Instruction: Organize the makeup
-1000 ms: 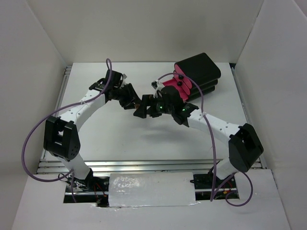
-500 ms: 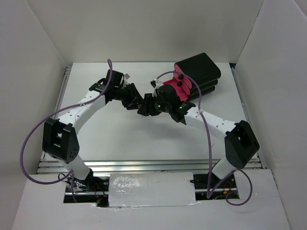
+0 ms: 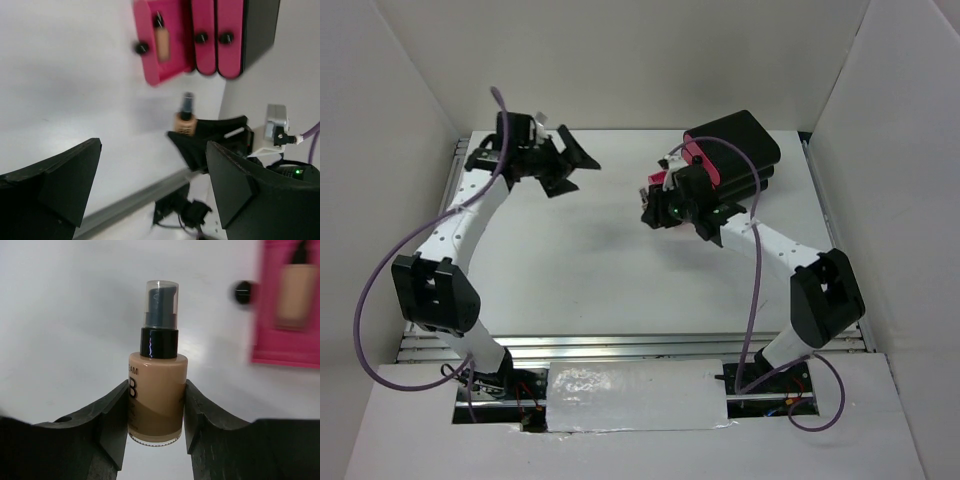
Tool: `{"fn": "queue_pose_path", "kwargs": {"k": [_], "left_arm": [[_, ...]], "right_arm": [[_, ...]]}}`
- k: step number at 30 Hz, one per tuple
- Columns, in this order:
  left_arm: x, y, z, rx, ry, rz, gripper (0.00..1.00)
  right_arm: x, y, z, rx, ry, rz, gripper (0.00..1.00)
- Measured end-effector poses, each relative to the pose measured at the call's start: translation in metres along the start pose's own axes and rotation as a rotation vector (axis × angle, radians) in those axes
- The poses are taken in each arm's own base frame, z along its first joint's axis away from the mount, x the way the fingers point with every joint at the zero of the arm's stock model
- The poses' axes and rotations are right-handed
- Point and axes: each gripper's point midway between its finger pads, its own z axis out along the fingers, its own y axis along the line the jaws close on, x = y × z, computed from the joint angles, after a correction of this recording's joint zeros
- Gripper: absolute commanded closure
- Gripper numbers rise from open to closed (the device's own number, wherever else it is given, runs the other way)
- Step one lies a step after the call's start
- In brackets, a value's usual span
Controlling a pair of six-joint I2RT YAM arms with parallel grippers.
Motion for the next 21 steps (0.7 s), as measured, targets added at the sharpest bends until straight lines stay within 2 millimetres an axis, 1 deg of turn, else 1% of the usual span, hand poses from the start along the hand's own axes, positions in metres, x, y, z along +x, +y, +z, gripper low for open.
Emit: {"fn": "queue_pose_path", "kwargs": {"k": [1, 2, 3, 4, 5, 7, 9, 12, 13, 15, 17, 21], "left_arm": [[-0.018, 0.008, -0.008, -0.018, -0.046, -0.011, 0.01], [-0.034, 0.017, -0.017, -0.039, -0.087, -0.016, 0.01], [-0.046, 0.025, -0.024, -0.059, -0.119, -0.021, 0.01], [-0.054, 0.03, -0.031, -0.075, -0.143, -0.019, 0.01], [-0.058, 0.034, -0.035, -0.087, -0.158, -0.008, 0.0], [-0.055, 0.036, -0.037, -0.093, -0.149, 0.007, 0.01], [-0.043, 0.037, -0.035, -0.079, -0.116, 0.022, 0.01], [-0.015, 0.045, -0.034, -0.057, -0.044, 0.022, 0.01], [-0.008, 0.047, -0.035, -0.052, -0.027, 0.019, 0.01], [-0.002, 0.047, -0.038, -0.043, -0.013, 0.021, 0.01], [-0.001, 0.044, -0.041, -0.03, -0.014, 0.048, 0.01], [-0.002, 0.036, -0.048, -0.01, -0.027, 0.093, 0.01]], "right_arm": [[-0.002, -0.016, -0.001, 0.046, 0.003, -0.012, 1.0], [-0.005, -0.037, -0.002, 0.113, 0.01, -0.029, 1.0], [-0.01, -0.054, -0.002, 0.171, 0.016, -0.044, 1.0], [-0.017, -0.073, 0.001, 0.235, 0.03, -0.067, 1.0], [-0.024, -0.088, 0.005, 0.287, 0.035, -0.092, 1.0], [-0.033, -0.112, 0.012, 0.382, 0.053, -0.138, 1.0], [-0.035, -0.131, 0.016, 0.465, 0.087, -0.178, 0.99], [-0.034, -0.15, 0.018, 0.553, 0.134, -0.228, 0.96], [-0.032, -0.155, 0.018, 0.573, 0.147, -0.242, 0.96], [-0.03, -0.163, 0.017, 0.611, 0.17, -0.271, 0.96], [-0.029, -0.169, 0.018, 0.637, 0.195, -0.298, 0.95], [-0.029, -0.18, 0.028, 0.657, 0.22, -0.328, 0.92]]}}
